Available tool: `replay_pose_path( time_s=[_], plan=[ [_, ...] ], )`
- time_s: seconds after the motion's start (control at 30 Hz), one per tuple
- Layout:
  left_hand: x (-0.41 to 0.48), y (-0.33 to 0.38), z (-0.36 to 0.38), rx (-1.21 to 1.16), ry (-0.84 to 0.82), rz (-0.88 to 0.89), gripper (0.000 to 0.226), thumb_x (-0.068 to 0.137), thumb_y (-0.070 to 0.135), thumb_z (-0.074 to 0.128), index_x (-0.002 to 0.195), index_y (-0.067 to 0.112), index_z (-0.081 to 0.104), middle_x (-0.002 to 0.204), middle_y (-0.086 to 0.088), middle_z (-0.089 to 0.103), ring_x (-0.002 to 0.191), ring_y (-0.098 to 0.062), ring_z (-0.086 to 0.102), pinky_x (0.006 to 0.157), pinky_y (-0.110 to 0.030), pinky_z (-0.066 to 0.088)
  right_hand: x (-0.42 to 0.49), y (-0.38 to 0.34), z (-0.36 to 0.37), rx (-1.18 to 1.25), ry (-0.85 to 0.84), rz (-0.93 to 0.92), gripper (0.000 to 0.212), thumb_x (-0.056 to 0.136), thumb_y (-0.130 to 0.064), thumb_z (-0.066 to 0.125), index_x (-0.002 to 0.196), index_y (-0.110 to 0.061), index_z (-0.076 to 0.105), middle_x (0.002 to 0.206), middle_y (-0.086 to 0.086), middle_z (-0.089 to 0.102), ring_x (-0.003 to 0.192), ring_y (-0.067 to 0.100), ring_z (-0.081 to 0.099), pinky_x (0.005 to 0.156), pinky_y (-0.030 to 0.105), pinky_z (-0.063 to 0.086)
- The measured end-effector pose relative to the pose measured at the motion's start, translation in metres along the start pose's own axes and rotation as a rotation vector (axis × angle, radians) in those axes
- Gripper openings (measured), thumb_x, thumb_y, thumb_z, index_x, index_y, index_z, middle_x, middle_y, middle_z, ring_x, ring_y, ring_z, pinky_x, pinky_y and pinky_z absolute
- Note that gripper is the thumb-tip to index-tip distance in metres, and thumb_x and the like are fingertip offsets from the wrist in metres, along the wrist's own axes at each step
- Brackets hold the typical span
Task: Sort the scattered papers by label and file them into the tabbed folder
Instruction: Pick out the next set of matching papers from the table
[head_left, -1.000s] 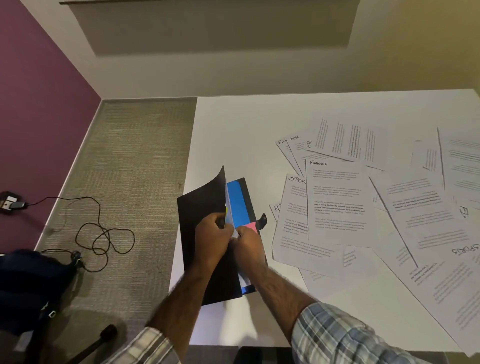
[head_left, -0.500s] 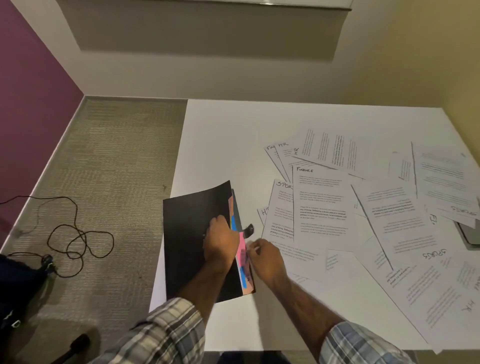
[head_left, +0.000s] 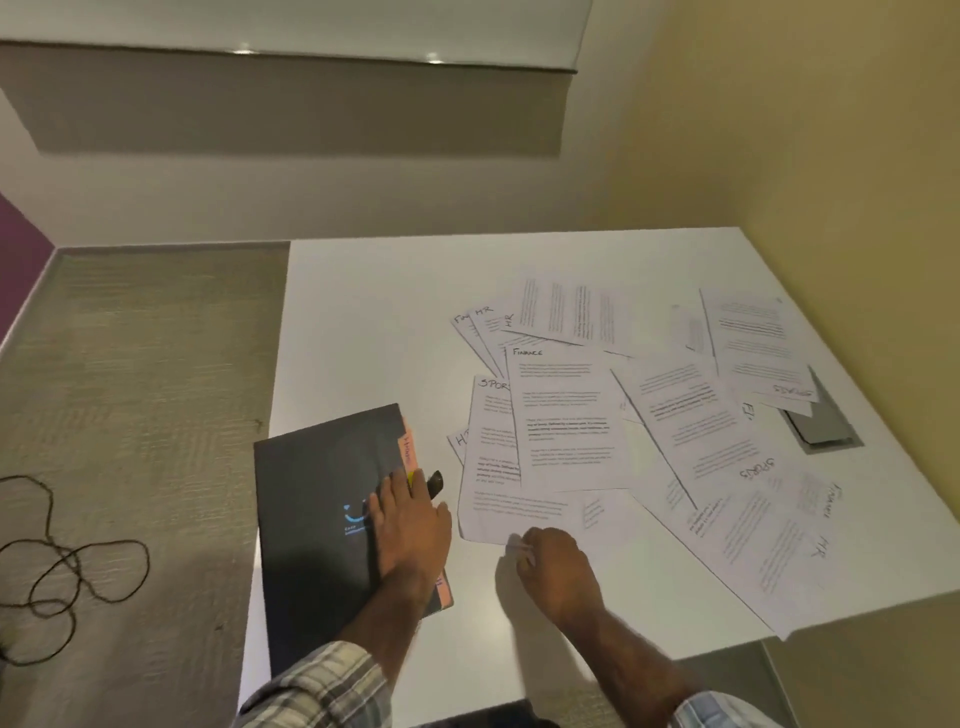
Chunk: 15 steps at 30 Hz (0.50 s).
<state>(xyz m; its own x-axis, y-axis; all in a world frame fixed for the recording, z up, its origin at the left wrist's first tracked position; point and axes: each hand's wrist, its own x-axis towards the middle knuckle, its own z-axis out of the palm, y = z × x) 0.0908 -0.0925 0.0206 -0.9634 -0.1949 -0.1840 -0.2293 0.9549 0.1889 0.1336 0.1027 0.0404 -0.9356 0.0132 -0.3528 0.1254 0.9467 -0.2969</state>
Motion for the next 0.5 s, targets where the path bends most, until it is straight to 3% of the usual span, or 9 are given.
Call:
replay_pose_path(
  time_s=[0.1, 0.2, 0.27, 0.37, 0.43, 0.5],
  plan=[
    [-0.010, 0.013, -0.005, -0.015, -0.012, 0.108, 0.065, 0.101, 0.046, 0.046, 0.157, 0.017, 0.032, 0.167, -0.016, 0.021, 0.155, -0.036, 0.019, 0.124, -0.052, 0.012, -0.002, 0.007, -0.012, -0.126, 0.074, -0.066, 0.047, 0.092, -0.050, 0.042, 0.120, -0.019, 0.065, 0.120, 0.001, 0.068, 0.121, 0.030, 0.058, 0.092, 0.043, 0.053],
    [-0.016, 0.032, -0.013, -0.058, 0.008, 0.185, 0.068, 0.100, 0.046, 0.048, 0.158, 0.014, 0.031, 0.168, -0.017, 0.014, 0.155, -0.037, 0.016, 0.126, -0.052, 0.007, -0.004, 0.015, -0.029, -0.185, 0.071, -0.003, 0.064, 0.094, -0.062, 0.033, 0.141, -0.022, 0.051, 0.148, 0.005, 0.052, 0.144, 0.036, 0.038, 0.111, 0.054, 0.040],
    [-0.017, 0.044, -0.018, -0.074, 0.001, 0.235, 0.070, 0.103, 0.047, 0.041, 0.161, 0.015, 0.020, 0.169, -0.014, 0.002, 0.157, -0.036, 0.006, 0.127, -0.049, -0.002, -0.007, 0.020, -0.046, -0.154, 0.129, 0.008, 0.083, 0.094, -0.073, 0.011, 0.145, -0.021, 0.050, 0.155, 0.009, 0.046, 0.148, 0.039, 0.033, 0.114, 0.060, 0.033],
    [-0.015, 0.064, -0.027, -0.082, 0.004, 0.262, 0.071, 0.105, 0.051, 0.029, 0.162, 0.018, 0.003, 0.168, -0.011, -0.015, 0.157, -0.033, -0.008, 0.126, -0.047, -0.006, -0.006, 0.038, -0.072, -0.155, 0.115, 0.020, 0.122, 0.067, -0.081, -0.031, 0.158, -0.024, 0.026, 0.169, 0.008, 0.016, 0.156, 0.036, 0.005, 0.122, 0.058, 0.012],
    [-0.014, 0.079, -0.032, -0.084, 0.030, 0.267, 0.071, 0.104, 0.054, 0.021, 0.162, 0.019, -0.002, 0.168, -0.010, -0.018, 0.156, -0.032, -0.012, 0.126, -0.047, -0.006, -0.002, 0.051, -0.089, -0.153, 0.129, 0.038, 0.122, 0.063, -0.080, -0.033, 0.161, -0.026, 0.015, 0.170, 0.007, 0.004, 0.156, 0.034, -0.006, 0.123, 0.057, 0.005],
    [-0.014, 0.099, -0.033, -0.077, 0.045, 0.263, 0.073, 0.100, 0.058, 0.011, 0.161, 0.020, -0.003, 0.167, -0.009, -0.020, 0.156, -0.031, -0.013, 0.127, -0.048, -0.005, 0.003, 0.068, -0.103, -0.128, 0.155, 0.053, 0.111, 0.070, -0.078, -0.024, 0.161, -0.026, 0.013, 0.170, 0.007, 0.003, 0.156, 0.033, -0.008, 0.123, 0.057, 0.002]
  ],
)
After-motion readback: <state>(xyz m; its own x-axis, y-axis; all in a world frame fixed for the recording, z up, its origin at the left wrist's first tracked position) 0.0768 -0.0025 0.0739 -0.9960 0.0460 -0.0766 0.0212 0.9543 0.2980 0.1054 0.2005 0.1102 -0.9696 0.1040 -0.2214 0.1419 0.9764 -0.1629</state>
